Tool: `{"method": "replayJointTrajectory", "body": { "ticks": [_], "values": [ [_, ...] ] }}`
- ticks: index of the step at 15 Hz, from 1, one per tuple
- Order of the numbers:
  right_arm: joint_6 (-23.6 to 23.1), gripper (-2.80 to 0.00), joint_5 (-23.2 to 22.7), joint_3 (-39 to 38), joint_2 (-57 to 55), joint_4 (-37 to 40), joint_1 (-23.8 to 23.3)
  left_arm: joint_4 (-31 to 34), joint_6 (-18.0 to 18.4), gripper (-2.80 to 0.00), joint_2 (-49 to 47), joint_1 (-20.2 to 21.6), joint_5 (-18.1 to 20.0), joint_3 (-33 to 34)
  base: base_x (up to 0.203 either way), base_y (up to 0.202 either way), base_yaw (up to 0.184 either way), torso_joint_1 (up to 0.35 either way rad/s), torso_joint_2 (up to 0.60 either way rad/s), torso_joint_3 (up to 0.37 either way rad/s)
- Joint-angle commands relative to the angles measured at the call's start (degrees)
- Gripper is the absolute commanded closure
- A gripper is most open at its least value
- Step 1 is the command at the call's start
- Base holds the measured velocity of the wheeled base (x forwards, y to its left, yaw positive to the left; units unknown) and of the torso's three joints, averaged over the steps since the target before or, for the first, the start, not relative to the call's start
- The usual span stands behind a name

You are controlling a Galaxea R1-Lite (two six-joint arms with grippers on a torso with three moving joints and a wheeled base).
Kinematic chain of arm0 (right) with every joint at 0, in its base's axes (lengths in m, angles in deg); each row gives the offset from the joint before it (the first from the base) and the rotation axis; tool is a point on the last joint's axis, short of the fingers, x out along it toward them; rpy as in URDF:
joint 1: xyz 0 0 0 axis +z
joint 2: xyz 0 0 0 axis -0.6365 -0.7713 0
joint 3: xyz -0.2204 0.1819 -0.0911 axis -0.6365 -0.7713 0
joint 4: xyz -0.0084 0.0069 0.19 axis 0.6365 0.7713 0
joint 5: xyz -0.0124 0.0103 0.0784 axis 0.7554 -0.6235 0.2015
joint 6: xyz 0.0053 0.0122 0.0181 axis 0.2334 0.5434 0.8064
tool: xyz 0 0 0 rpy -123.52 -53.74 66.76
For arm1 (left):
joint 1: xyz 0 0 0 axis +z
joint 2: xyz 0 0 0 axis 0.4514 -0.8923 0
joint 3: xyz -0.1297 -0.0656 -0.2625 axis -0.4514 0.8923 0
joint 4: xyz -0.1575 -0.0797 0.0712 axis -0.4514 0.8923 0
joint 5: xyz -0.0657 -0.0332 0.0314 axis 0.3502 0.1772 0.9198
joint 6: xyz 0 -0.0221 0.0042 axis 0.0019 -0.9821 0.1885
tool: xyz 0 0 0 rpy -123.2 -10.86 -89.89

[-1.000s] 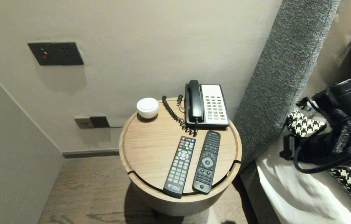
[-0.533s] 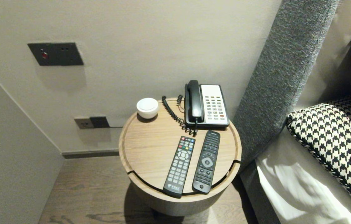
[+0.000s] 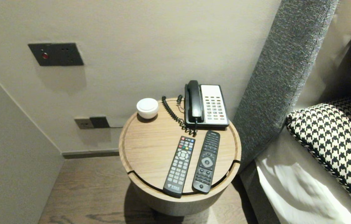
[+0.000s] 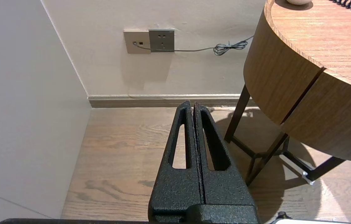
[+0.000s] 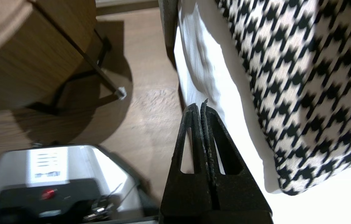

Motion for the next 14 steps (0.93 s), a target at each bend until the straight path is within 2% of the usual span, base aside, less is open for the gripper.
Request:
{"method": "replayJointTrajectory", "body": {
  "ticks": [1,3,8,11,14],
  "values": [
    [-4.2,0.00,-1.3,-8.5,9.9,-5.8,-1.9,0.0,0.0,0.00,0.1,0.0,0.0,0.0,0.000,0.000,0.000,0.000,0.00,0.000],
    [-6.8,0.00,-2.7,-14.0,12.9,-10.0,-2.8,0.0,0.0,0.00,0.1,0.0,0.0,0.0,0.000,0.000,0.000,0.000,0.00,0.000],
    [-9.2,0.00,-3.3,-24.7,13.9,-21.6,-2.9,0.0,0.0,0.00,0.1,0.0,0.0,0.0,0.000,0.000,0.000,0.000,0.00,0.000],
    [-9.4,0.00,-4.1,-25.9,14.9,-24.5,-0.9,0.0,0.0,0.00,0.2,0.0,0.0,0.0,0.000,0.000,0.000,0.000,0.00,0.000],
    [-9.5,0.00,-3.8,-26.2,23.4,-23.3,2.6,0.0,0.0,0.00,0.1,0.0,0.0,0.0,0.000,0.000,0.000,0.000,0.00,0.000]
  ]
}}
